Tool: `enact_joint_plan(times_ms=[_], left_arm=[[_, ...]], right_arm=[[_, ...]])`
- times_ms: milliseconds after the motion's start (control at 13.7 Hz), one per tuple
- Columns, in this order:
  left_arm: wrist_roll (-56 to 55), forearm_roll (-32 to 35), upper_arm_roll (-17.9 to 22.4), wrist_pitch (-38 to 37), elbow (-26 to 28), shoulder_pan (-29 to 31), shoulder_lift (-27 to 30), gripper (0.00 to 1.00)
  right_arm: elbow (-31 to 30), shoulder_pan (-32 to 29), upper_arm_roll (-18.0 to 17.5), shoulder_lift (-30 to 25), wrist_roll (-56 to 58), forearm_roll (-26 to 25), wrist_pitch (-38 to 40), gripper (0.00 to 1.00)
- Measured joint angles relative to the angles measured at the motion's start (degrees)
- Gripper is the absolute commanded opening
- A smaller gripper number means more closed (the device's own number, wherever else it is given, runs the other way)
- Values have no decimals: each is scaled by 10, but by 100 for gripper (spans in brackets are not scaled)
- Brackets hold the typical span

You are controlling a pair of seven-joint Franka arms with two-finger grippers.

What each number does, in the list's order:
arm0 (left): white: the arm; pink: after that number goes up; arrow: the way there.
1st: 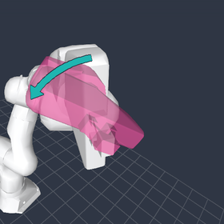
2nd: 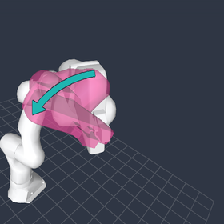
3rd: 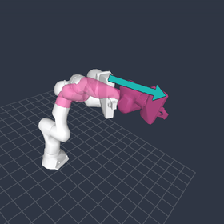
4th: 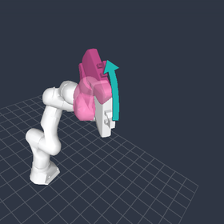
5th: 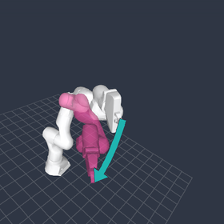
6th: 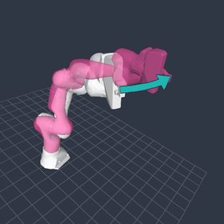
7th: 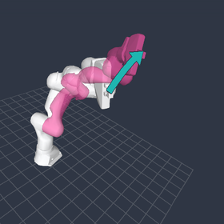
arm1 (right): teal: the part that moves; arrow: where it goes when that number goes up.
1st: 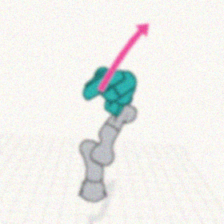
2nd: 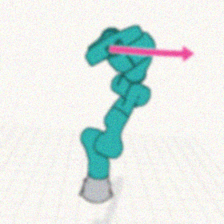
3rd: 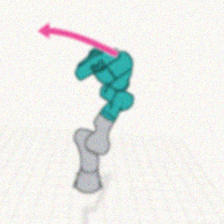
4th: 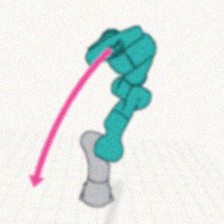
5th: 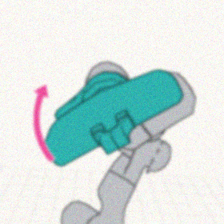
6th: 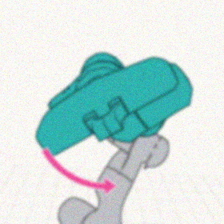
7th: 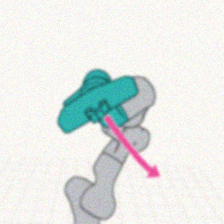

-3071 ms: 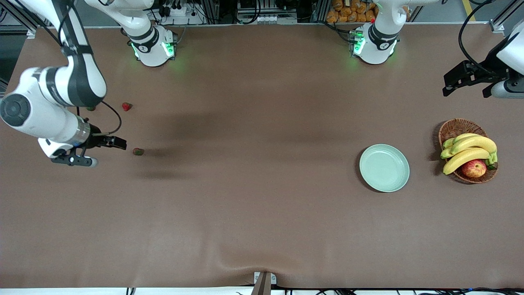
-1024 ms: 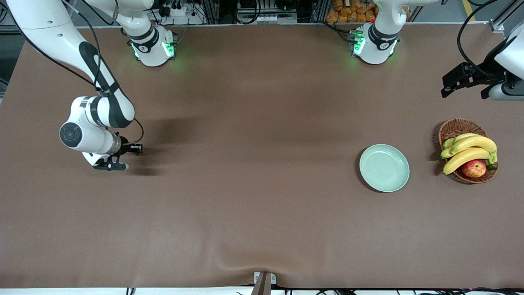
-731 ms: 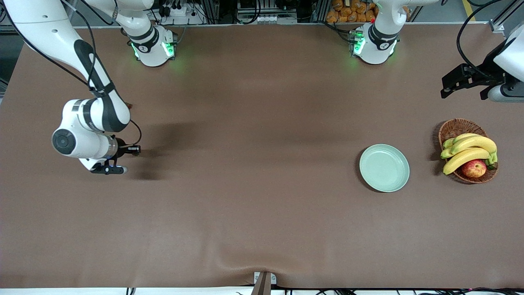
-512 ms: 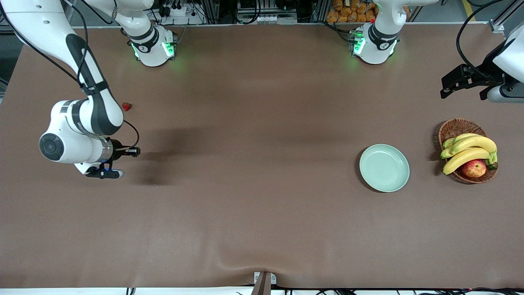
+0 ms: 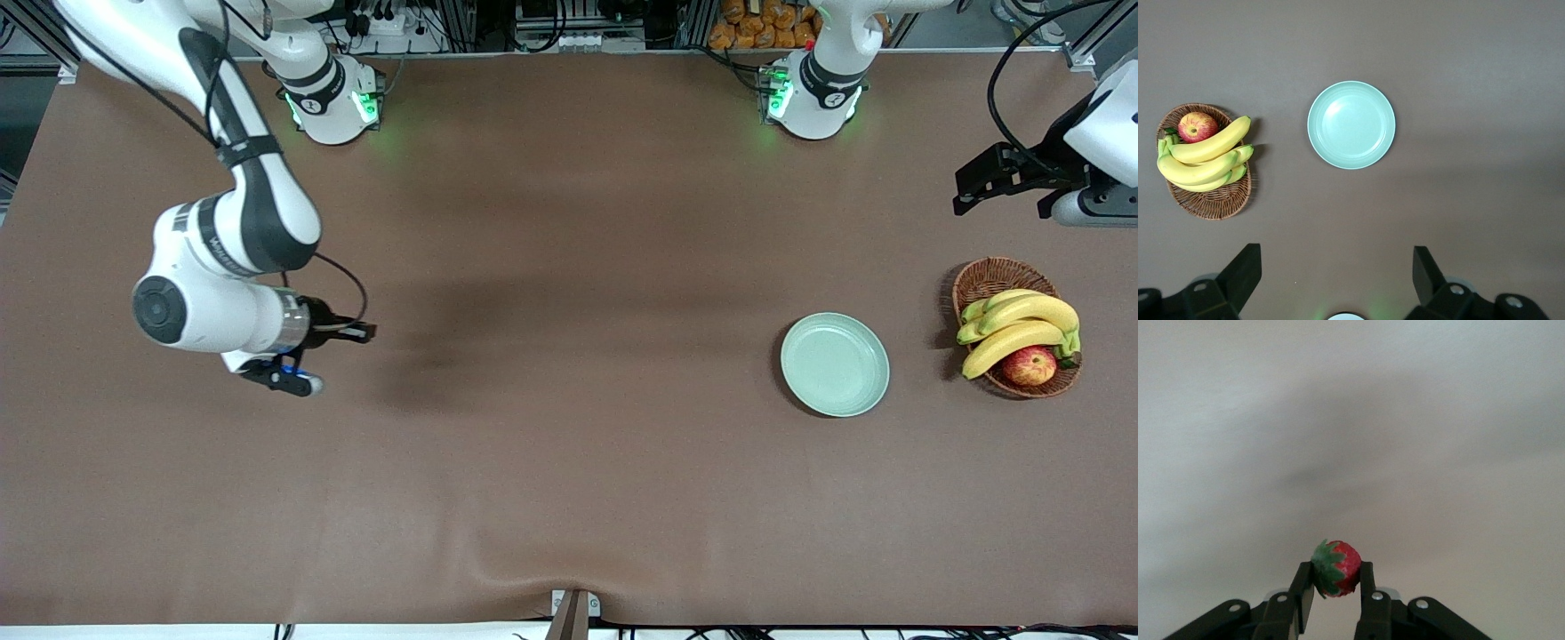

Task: Collect all strawberries into plate
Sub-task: 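Carry the strawberry to mid-table with the right gripper while the left gripper approaches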

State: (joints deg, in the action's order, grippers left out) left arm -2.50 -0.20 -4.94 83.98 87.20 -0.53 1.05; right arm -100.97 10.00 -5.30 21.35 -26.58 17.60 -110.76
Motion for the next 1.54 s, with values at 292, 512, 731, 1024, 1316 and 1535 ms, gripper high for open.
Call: enact_joint_plan(times_ms=[292, 512, 731, 1024, 1316, 1535], left_arm=[[-2, -2, -5, 6, 2, -3, -16, 100], [-54, -11, -32, 32, 2, -13, -41, 100], [-128, -28, -64, 62, 2, -17, -65, 100], [-181, -45, -67, 84, 10, -15, -71, 100], [-215, -50, -67, 124, 41, -11, -71, 100], [-242, -55, -74, 171, 84, -14, -74, 100]], right_arm=[[32, 98, -1, 22, -171, 50, -66, 0], [63, 181, -2, 79, -312, 53, -158, 0], [107, 250, -2, 153, -417, 53, -237, 0], [132, 311, 0, 230, -489, 53, -344, 0], [147, 325, 2, 267, -499, 53, -359, 100], [165, 325, 8, 268, -499, 53, -346, 100]])
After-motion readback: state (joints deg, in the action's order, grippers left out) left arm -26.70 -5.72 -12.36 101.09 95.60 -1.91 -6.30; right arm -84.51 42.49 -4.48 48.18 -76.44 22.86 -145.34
